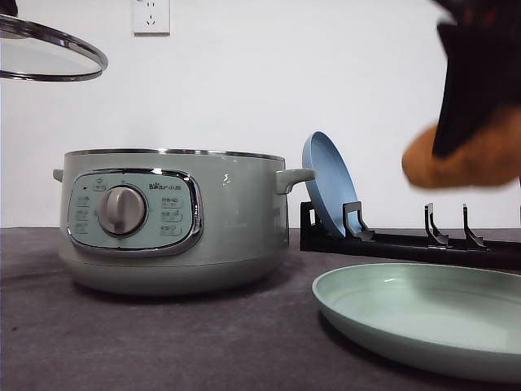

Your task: Transfer potato from steamer to green plate

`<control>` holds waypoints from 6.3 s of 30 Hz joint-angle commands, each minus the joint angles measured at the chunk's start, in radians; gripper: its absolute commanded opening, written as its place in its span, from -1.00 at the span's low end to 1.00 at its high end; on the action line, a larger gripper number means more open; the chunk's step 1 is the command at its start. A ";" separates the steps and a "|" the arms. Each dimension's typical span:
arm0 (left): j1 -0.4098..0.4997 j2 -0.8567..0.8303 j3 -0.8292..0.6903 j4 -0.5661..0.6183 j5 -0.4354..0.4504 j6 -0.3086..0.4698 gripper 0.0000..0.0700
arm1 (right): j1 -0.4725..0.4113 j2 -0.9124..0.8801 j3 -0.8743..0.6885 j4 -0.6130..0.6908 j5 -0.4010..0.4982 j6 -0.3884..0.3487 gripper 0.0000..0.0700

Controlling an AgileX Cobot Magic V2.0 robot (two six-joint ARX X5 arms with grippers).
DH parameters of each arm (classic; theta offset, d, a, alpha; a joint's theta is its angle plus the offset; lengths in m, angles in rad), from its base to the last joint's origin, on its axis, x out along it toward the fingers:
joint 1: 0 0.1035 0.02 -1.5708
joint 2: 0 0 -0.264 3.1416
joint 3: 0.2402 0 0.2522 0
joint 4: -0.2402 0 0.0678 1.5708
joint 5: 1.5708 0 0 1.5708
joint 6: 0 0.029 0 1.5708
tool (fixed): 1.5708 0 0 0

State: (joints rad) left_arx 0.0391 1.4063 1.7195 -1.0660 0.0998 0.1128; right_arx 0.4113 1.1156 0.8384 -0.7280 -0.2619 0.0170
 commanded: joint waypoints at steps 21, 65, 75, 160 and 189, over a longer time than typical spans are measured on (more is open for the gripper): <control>0.000 -0.012 0.039 0.042 0.002 -0.001 -0.96 | 0.005 0.009 -0.295 0.391 -0.001 0.166 -0.27; -0.018 -0.012 0.039 0.033 0.006 -0.006 -0.96 | 0.005 -0.321 0.116 -0.014 -0.055 0.247 0.79; -0.057 -0.012 0.039 0.033 0.006 -0.005 -0.96 | 0.005 -0.515 0.237 -0.122 -0.039 0.245 0.79; -0.504 0.343 0.039 0.185 0.002 0.024 -0.96 | 0.005 -0.556 0.251 -0.133 0.001 0.230 0.79; -0.505 0.449 0.040 0.089 0.032 0.025 -0.89 | 0.005 -0.556 0.251 -0.132 0.002 0.230 0.79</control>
State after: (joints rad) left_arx -0.4553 1.7897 1.7609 -0.9796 0.1095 0.1436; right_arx 0.4114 0.5568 1.0767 -0.8673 -0.2611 0.2508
